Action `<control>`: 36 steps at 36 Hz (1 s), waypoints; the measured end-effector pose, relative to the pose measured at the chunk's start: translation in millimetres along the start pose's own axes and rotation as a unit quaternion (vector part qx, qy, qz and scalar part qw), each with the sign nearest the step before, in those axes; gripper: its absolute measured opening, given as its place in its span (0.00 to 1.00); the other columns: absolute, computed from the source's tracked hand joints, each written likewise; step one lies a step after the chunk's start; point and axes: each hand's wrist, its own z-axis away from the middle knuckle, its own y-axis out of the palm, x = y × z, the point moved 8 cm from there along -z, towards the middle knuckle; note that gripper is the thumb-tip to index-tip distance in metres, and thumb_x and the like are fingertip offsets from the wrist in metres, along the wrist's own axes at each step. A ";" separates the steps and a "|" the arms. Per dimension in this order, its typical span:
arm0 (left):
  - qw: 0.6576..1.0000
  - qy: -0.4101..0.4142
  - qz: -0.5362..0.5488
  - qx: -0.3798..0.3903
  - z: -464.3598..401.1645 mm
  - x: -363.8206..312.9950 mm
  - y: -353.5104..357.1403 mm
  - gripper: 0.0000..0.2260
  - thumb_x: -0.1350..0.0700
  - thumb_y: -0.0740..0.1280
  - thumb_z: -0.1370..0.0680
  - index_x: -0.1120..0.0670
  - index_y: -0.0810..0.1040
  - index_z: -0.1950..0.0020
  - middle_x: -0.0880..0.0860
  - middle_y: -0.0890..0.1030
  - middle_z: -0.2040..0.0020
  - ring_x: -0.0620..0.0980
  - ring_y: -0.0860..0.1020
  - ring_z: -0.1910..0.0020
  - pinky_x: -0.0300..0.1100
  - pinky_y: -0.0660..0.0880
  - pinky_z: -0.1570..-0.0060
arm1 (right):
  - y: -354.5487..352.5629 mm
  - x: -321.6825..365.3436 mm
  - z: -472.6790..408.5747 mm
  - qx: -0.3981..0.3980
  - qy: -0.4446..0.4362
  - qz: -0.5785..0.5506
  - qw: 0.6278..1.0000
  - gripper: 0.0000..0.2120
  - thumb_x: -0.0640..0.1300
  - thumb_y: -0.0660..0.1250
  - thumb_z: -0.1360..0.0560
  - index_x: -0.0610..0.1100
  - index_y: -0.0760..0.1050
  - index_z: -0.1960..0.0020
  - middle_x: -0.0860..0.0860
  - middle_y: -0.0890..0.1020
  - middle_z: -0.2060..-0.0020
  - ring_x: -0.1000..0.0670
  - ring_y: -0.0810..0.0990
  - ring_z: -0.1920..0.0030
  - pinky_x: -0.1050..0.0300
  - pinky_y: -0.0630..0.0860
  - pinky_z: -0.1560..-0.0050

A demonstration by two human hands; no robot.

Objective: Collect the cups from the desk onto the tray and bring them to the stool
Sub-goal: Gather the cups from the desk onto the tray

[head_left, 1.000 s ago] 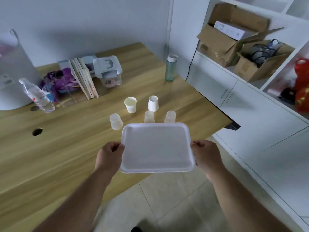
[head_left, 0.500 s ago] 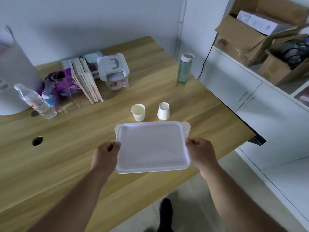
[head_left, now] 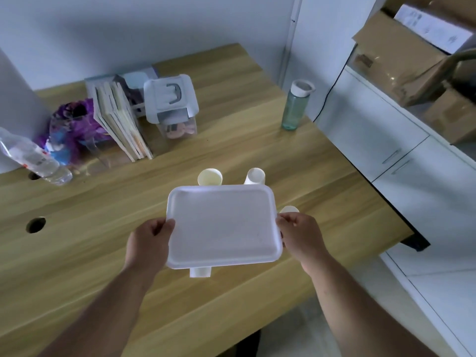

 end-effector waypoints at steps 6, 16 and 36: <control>1.000 -0.002 -0.002 -0.011 -16.4 6.3 -2.9 0.07 0.50 0.69 0.18 0.45 0.84 0.54 0.49 0.86 0.56 0.56 0.83 0.55 0.42 0.75 0.62 | -16.8 1.5 -17.2 -0.086 -0.037 0.066 0.993 0.09 0.46 0.66 0.21 0.47 0.85 0.48 0.50 0.86 0.59 0.41 0.85 0.52 0.54 0.75 0.55; 1.000 0.005 0.014 -0.016 -23.4 10.4 -5.4 0.08 0.50 0.70 0.18 0.41 0.83 0.56 0.47 0.87 0.55 0.53 0.84 0.55 0.44 0.76 0.59 | 9.8 -7.1 -59.2 0.073 -0.089 0.518 0.847 0.43 0.54 0.68 0.20 0.56 0.45 0.14 0.50 0.51 0.15 0.42 0.58 0.18 0.46 0.64 0.23; 1.000 -0.012 0.015 -0.010 -12.9 0.3 -10.9 0.07 0.51 0.70 0.18 0.46 0.86 0.54 0.49 0.88 0.57 0.55 0.85 0.55 0.45 0.78 0.58 | -66.5 56.2 -53.3 -0.101 -0.029 0.259 0.960 0.24 0.61 0.70 0.25 0.45 0.71 0.39 0.49 0.80 0.53 0.43 0.83 0.54 0.52 0.74 0.58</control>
